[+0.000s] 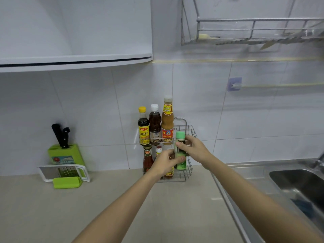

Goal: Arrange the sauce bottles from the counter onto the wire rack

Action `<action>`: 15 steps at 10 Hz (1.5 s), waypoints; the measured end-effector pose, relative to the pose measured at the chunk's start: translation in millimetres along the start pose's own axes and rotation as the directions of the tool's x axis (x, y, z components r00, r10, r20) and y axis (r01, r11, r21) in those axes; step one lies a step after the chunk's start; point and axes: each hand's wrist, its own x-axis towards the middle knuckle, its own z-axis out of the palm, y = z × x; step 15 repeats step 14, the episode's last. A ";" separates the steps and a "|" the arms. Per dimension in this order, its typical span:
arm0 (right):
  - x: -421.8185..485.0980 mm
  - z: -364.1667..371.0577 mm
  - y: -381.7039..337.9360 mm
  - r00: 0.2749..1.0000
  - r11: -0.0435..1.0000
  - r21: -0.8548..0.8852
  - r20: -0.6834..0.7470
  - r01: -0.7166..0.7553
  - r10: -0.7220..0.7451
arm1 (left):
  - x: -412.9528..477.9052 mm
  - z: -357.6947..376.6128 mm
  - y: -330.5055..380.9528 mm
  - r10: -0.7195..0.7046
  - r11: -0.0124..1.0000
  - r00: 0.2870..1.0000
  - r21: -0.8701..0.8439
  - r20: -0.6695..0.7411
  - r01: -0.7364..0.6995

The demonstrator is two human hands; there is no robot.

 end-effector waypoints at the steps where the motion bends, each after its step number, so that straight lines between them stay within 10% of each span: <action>1: 14.2 10.2 37.1 0.988 0.987 0.135 -0.118 -0.085 0.101 | 15.3 -0.2 -20.0 -0.043 0.996 0.999 0.076 0.012 0.042; 3: 45.4 19.1 109.9 0.780 0.891 0.387 -0.470 -0.238 0.413 | 26.3 -14.7 -102.4 -0.235 0.931 0.970 0.272 -0.067 0.244; 6: 70.1 35.7 144.0 0.641 0.871 0.387 -0.594 -0.302 0.486 | 29.0 -46.4 -188.2 -0.416 0.765 0.835 0.358 -0.359 0.535; 10: 91.6 59.4 181.0 0.873 0.936 -0.051 -0.381 -0.349 0.305 | 56.4 -31.3 -211.7 -0.433 0.854 0.811 0.110 -0.392 0.509; 15: 100.4 68.1 185.1 0.922 0.876 -0.291 -0.172 -0.385 0.348 | 55.3 -37.6 -210.9 -0.397 0.855 0.858 0.210 -0.325 0.475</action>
